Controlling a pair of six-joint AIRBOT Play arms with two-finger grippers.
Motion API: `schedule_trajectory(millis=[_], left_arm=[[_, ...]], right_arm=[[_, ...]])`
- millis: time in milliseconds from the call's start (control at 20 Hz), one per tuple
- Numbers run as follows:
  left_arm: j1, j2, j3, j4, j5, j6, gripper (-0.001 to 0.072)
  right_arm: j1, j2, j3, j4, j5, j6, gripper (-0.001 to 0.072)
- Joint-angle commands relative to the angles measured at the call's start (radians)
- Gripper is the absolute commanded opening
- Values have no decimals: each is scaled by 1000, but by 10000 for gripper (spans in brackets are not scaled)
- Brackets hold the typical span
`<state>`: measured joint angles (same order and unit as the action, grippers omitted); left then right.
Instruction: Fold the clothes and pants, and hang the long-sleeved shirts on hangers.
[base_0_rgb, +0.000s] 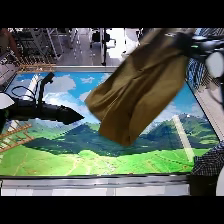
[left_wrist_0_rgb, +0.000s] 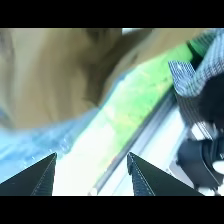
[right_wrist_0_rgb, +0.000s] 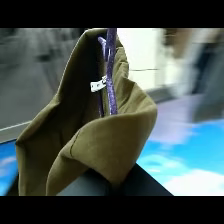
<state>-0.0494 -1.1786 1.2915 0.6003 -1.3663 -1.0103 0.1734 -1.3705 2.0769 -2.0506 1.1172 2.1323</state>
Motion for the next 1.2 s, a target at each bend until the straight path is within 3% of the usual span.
schedule_trajectory(millis=[0, 100, 350, 650, 850, 1150], left_arm=[[3, 0, 0, 10, -69, 1, 465], [3, -1, 0, 40, -72, 0, 465], [2, -1, 0, 134, -74, -7, 464], [2, -1, 0, 133, -76, -118, 465], [2, -1, 0, 133, -80, -207, 465], [1, -1, 0, 133, -95, -225, 465]], right_arm=[[-233, 55, 1, -221, 233, -3, 28], [-380, 97, 1, -238, 212, -3, 28], [-652, 117, 45, -261, -121, 106, 27], [-958, 51, 42, -263, -470, 269, 27], [-1087, -5, 41, -257, -533, 269, 28], [-1183, -31, 41, -220, -481, 275, 31]])
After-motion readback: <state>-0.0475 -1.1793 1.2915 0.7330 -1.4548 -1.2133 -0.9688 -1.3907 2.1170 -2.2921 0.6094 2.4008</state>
